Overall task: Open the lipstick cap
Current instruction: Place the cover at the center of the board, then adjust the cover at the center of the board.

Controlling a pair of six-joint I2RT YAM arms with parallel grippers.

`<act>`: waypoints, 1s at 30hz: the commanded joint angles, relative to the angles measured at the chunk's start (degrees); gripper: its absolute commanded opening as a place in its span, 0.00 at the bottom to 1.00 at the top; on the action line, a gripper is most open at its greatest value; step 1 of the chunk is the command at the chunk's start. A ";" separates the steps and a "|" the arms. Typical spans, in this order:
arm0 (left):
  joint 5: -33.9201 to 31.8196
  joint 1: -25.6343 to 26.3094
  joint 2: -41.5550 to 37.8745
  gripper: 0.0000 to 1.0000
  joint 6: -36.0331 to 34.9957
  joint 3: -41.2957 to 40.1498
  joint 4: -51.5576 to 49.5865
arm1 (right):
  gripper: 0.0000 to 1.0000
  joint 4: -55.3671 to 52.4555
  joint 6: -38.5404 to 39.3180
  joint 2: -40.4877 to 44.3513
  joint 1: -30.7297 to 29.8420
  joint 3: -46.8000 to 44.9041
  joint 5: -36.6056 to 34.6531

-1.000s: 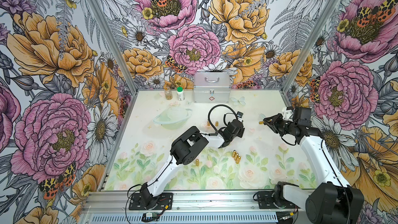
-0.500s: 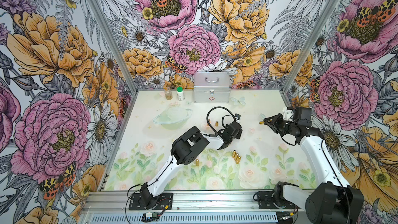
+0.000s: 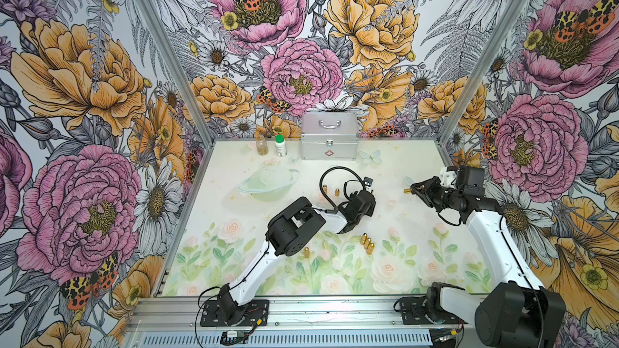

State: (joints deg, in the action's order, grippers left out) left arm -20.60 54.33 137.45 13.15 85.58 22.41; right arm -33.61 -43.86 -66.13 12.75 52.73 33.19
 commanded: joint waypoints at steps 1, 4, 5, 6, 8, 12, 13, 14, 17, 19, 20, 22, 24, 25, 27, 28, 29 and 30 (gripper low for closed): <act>0.36 0.21 -1.82 0.45 -0.28 -1.53 -0.51 | 0.20 0.73 0.70 -0.26 0.39 0.66 -0.42; 2.16 -0.09 -3.07 0.45 -1.33 -1.84 -0.61 | 0.20 0.73 0.69 -0.31 0.34 0.98 0.01; 2.52 -0.39 -3.45 0.45 -0.98 -2.19 -0.66 | 0.20 0.73 0.73 -0.27 0.39 1.14 0.16; 2.82 -0.74 -4.04 0.45 -0.38 -2.71 -0.62 | 0.20 0.73 0.75 -0.29 0.35 1.22 0.20; 3.37 -0.92 -5.06 0.45 0.15 -3.85 -0.55 | 0.20 0.72 0.78 -0.18 0.43 1.23 0.33; 7.44 -0.97 -5.76 0.45 -1.66 -4.10 -1.05 | 0.20 0.72 0.81 -0.39 0.44 1.23 0.38; 7.61 -1.02 -5.75 0.45 -1.64 -4.19 -1.06 | 0.20 0.67 0.83 -0.48 0.50 1.31 0.36; 7.33 -1.19 -5.55 0.45 -1.32 -4.07 -1.06 | 0.20 0.65 0.89 -0.50 0.52 1.32 0.60; 6.51 -1.42 -4.61 0.45 -0.93 -3.17 -1.82 | 0.20 0.67 0.83 -0.27 0.61 1.23 0.30; 4.91 -1.27 -4.22 0.42 -1.24 -2.60 -2.22 | 0.20 0.62 0.81 -0.27 0.69 1.10 0.36; 4.76 -1.32 -3.98 0.41 -1.31 -2.18 -2.42 | 0.20 0.65 0.83 -0.24 0.79 1.15 0.43; 4.52 -1.26 -3.16 0.39 -1.66 -1.07 -3.07 | 0.20 0.65 0.81 -0.31 0.87 1.05 0.49; 4.40 -1.33 -2.30 0.37 -1.88 0.38 -3.90 | 0.20 0.64 0.88 -0.41 0.95 1.15 0.63; 4.34 -1.27 -2.04 0.36 -1.91 0.76 -4.09 | 0.20 0.65 0.80 -0.50 0.96 1.14 0.64; 3.85 -1.24 -1.48 0.34 -1.82 1.43 -4.22 | 0.20 0.65 1.02 -0.49 0.96 0.99 0.64; 3.71 -1.24 -1.31 0.32 -1.81 1.62 -4.36 | 0.20 0.65 0.94 -0.44 1.07 0.93 0.65; 3.64 -1.24 -1.10 0.31 -1.86 1.81 -4.56 | 0.20 0.65 0.99 -0.41 1.07 0.87 0.72; 3.72 -1.24 -1.03 0.29 -2.07 1.87 -4.64 | 0.20 0.65 1.00 -0.45 1.05 0.78 0.78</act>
State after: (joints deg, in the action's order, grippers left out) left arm -15.53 53.43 134.85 11.92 86.19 18.92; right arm -33.61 -43.83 -66.15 13.43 52.75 33.34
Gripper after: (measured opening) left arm 0.301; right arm 0.256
